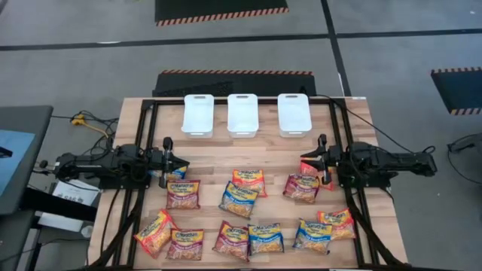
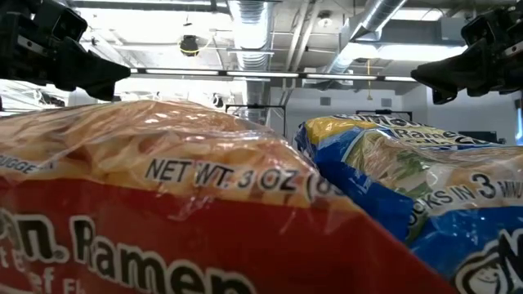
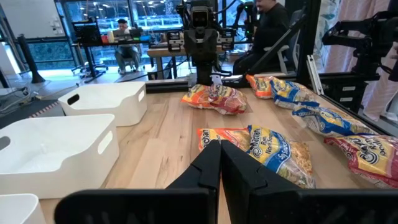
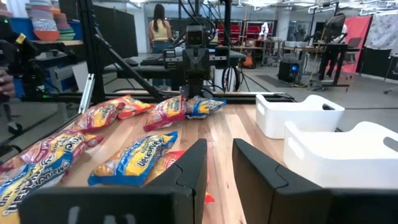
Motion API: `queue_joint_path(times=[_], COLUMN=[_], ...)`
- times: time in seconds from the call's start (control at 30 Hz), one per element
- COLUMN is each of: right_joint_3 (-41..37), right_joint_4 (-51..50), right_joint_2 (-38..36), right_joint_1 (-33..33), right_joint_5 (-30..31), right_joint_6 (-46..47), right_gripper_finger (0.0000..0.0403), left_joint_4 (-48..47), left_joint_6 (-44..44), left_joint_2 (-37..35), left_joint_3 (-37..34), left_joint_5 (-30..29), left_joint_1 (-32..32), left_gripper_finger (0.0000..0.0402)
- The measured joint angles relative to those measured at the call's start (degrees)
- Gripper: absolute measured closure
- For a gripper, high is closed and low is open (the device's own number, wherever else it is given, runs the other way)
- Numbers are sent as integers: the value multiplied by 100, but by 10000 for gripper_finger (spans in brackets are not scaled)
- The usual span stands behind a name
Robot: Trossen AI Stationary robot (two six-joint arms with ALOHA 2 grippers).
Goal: Sort Maruchan noodles
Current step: Put the red noodle pack into the right white bin
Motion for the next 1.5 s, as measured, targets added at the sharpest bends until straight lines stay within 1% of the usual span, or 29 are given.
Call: queue_joint_path(times=[0.33, 0.5, 0.57, 0.67, 0.87, 1.13, 1.37, 1.5], right_joint_3=[0, -9, -9, -9, -9, -7, -7, 42], right_joint_4=[9, 136, 186, 209, 289, 340, 1064, 1467], right_joint_2=[2, 1, 0, 0, 2, 0, 1, 1], right_joint_1=[0, 2, 2, 2, -7, -9, -80, -204], right_joint_5=[9, 22, 37, 48, 48, 48, 64, 348], right_joint_6=[-2, 16, 212, 475, 454, 452, 339, 51], right_gripper_finger=[298, 298, 298, 298, 298, 298, 298, 298], left_joint_4=[9, 51, 60, 61, 60, 59, 139, 176], left_joint_6=[0, 0, 0, -73, -446, -349, -280, -348], left_joint_2=[-2, -2, 0, -2, -2, -1, 0, -1], left_joint_3=[0, 0, 2, 2, 2, 0, 4, 48], left_joint_5=[-9, -267, -306, -304, -302, -302, -313, -319], left_joint_1=[0, -1, 0, 0, -1, 0, 0, 0], left_gripper_finger=[401, 401, 401, 401, 401, 401, 401, 401])
